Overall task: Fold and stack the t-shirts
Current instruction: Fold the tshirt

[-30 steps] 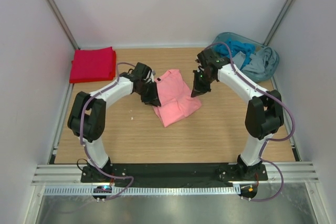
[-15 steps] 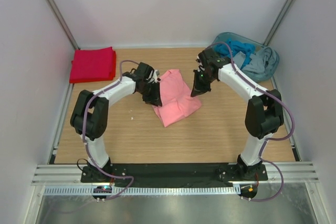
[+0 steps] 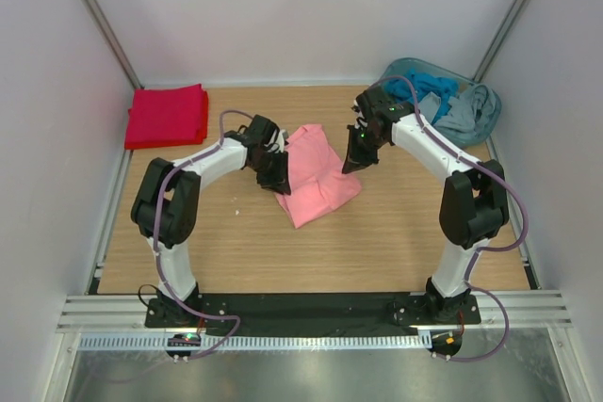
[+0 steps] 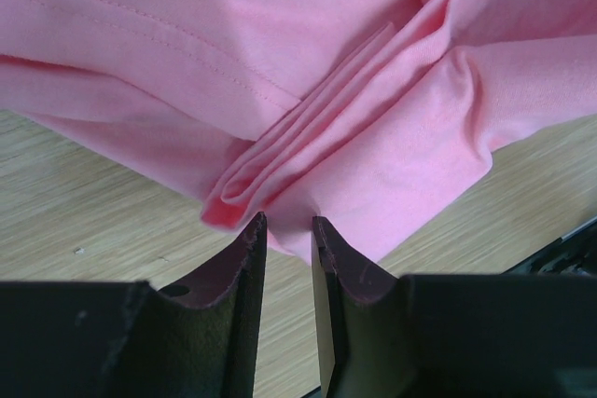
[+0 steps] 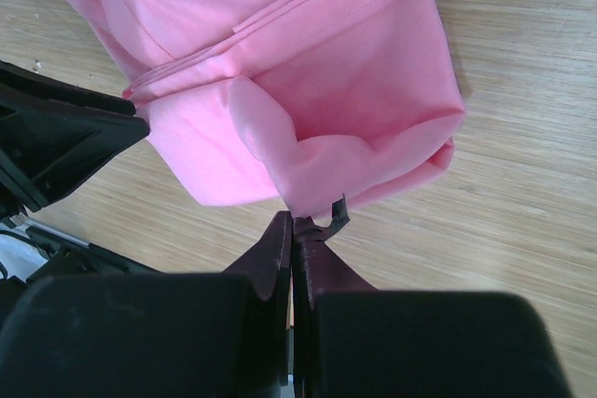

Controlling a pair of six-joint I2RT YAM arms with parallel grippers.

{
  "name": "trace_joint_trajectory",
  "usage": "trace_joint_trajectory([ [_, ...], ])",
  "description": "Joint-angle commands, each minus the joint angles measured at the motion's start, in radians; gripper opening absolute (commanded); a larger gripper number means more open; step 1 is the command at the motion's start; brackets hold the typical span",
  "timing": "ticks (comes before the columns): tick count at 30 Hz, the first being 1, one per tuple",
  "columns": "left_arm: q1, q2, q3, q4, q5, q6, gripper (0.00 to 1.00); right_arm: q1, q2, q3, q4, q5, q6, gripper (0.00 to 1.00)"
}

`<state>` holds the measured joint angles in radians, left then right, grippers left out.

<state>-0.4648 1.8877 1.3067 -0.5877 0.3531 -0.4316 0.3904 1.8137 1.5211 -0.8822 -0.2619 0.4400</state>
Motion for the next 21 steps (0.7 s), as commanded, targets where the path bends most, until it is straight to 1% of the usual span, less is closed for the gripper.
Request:
trace_joint_trajectory([
  [1,-0.008,-0.002,0.034,-0.003,-0.017,0.034,0.27,-0.004,0.006,0.025,0.025,-0.014,0.0,0.01],
  [9,-0.012,-0.004,0.034,-0.023,-0.036,0.051,0.3,-0.002,0.006,0.027,0.025,-0.017,0.0,0.01],
  [14,-0.015,0.013,0.051,-0.015,-0.028,0.045,0.3,-0.002,0.007,0.022,0.026,-0.019,0.0,0.01],
  [17,-0.017,0.017,0.063,-0.015,-0.023,0.037,0.24,-0.002,0.009,0.021,0.029,-0.019,0.002,0.01],
  [18,-0.02,0.016,0.068,-0.015,-0.02,0.034,0.17,-0.004,0.009,0.021,0.031,-0.017,0.0,0.01],
  [19,-0.02,0.013,0.074,-0.017,-0.017,0.033,0.13,-0.004,0.01,0.022,0.031,-0.017,0.002,0.01],
  [20,-0.02,0.008,0.075,-0.018,-0.013,0.027,0.05,-0.004,0.01,0.025,0.031,-0.017,0.0,0.01],
  [21,-0.02,0.004,0.08,-0.021,-0.016,0.021,0.0,-0.005,0.012,0.025,0.031,-0.014,0.0,0.01],
])
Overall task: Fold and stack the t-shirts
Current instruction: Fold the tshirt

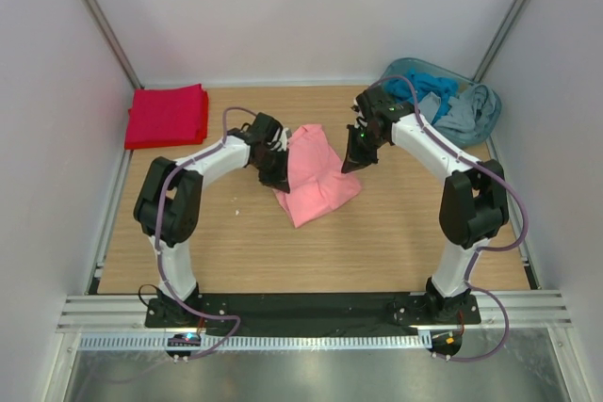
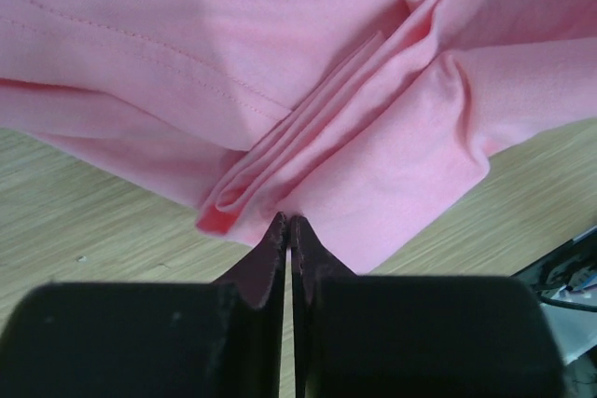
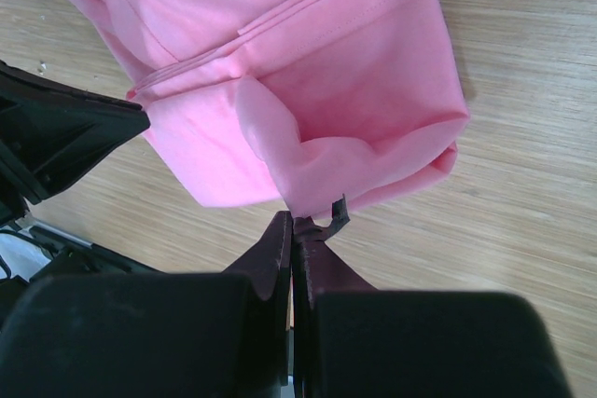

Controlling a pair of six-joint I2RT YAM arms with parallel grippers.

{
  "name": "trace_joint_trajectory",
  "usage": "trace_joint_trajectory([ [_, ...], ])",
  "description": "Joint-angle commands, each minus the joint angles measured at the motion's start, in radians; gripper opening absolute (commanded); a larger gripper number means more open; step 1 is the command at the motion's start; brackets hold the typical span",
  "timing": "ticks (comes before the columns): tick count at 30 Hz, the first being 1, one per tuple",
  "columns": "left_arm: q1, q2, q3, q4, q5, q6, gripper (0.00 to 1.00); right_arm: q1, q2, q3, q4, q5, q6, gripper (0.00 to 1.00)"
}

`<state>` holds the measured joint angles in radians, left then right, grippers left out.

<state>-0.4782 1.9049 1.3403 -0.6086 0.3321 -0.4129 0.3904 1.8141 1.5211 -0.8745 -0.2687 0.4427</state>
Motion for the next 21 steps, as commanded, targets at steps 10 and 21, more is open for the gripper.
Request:
trace_joint_trajectory([
  [10,-0.007,-0.122,0.052,-0.055,-0.079,-0.044,0.0,-0.013,0.017,0.062,0.011,-0.003,-0.007,0.01],
  [21,0.015,-0.184,0.151,-0.132,-0.223,-0.052,0.0,-0.024,0.093,0.24,0.038,-0.015,-0.002,0.01],
])
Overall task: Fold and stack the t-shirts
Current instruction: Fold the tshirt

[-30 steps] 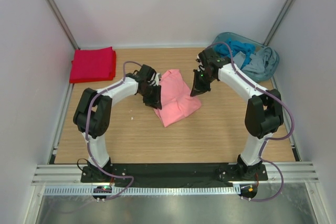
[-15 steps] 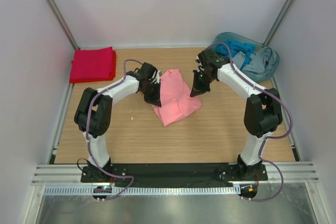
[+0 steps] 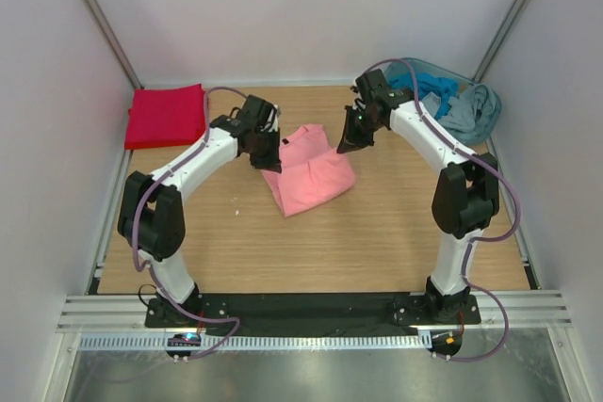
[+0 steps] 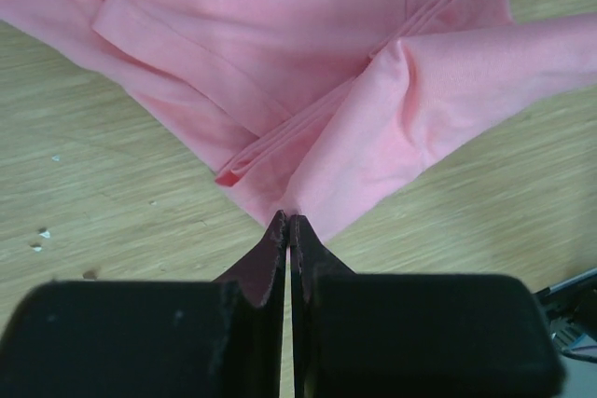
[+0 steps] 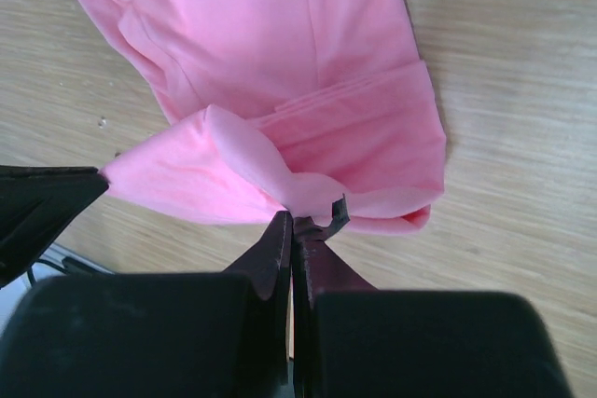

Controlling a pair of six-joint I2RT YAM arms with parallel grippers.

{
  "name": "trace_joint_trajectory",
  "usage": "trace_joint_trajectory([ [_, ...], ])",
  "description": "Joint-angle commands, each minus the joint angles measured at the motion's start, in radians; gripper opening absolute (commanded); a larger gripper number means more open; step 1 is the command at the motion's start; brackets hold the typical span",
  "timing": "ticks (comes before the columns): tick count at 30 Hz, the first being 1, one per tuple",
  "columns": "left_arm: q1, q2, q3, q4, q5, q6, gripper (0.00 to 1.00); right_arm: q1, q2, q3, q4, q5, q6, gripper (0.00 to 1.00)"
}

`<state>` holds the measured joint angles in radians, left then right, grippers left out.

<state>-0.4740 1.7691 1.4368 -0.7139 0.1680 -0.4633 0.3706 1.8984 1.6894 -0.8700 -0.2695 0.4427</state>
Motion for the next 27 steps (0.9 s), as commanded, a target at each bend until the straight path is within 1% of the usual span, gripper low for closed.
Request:
trace_joint_trajectory([
  [1,0.014,-0.054,0.063,-0.033,-0.07,0.002,0.0,-0.004,0.019,0.097,0.035,-0.014,-0.002,0.01],
  [6,0.037,-0.051,0.132,-0.065,-0.125,0.021,0.0,-0.004,0.054,0.173,0.055,-0.014,-0.006,0.01],
  [10,0.081,-0.033,0.174,-0.082,-0.145,0.028,0.0,-0.004,0.085,0.231,0.095,-0.013,0.004,0.01],
  [13,0.113,-0.019,0.2,-0.079,-0.154,0.028,0.0,-0.004,0.099,0.248,0.163,-0.014,0.017,0.01],
  [17,0.139,0.012,0.244,-0.078,-0.151,0.026,0.0,-0.002,0.111,0.257,0.293,-0.013,0.034,0.01],
  [21,0.164,0.068,0.289,-0.078,-0.148,0.028,0.0,-0.002,0.174,0.297,0.36,-0.02,0.054,0.01],
  [27,0.205,0.127,0.32,-0.062,-0.14,0.025,0.0,-0.002,0.248,0.323,0.417,-0.034,0.091,0.01],
])
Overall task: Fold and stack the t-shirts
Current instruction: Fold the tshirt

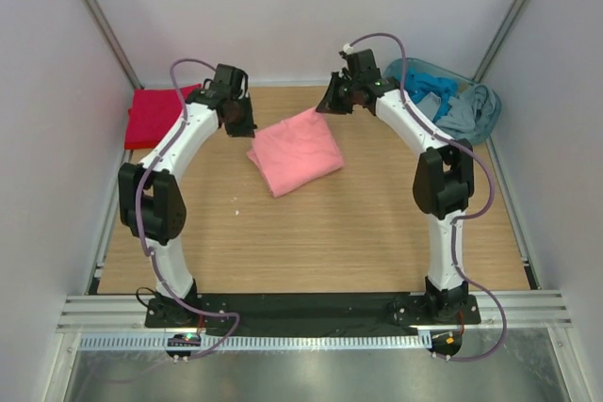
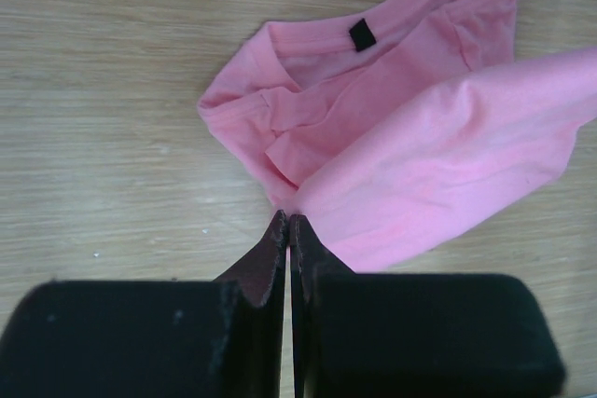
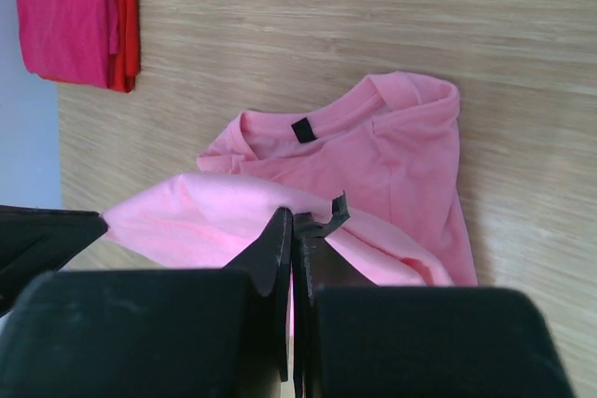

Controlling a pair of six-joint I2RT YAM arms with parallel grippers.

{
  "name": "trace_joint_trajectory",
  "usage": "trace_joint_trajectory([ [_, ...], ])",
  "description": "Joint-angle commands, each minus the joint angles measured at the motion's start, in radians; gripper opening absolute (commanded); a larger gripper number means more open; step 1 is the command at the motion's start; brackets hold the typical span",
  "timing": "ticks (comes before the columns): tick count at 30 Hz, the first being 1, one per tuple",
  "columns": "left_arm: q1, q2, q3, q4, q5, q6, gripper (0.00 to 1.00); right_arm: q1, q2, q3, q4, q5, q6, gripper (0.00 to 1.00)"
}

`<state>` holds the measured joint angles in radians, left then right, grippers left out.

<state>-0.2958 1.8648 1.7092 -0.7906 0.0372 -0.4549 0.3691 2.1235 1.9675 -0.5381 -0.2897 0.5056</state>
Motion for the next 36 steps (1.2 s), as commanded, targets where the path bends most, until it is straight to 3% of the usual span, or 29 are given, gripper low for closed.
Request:
trace_joint_trajectory([
  [1,0.033,0.046,0.047,0.019,-0.008,0.016,0.0,-0.001,0.041,0.047,0.105,-0.02,0.031,0.01],
  [17,0.139,0.277,0.139,0.102,0.069,0.005,0.0,-0.009,0.249,0.163,0.267,-0.025,0.09,0.01],
  [27,0.146,0.43,0.398,0.099,0.105,-0.028,0.0,-0.035,0.237,0.163,0.303,0.04,0.091,0.01],
  [36,0.152,0.556,0.497,0.191,0.177,-0.12,0.0,-0.07,0.247,0.1,0.377,0.081,0.129,0.01],
])
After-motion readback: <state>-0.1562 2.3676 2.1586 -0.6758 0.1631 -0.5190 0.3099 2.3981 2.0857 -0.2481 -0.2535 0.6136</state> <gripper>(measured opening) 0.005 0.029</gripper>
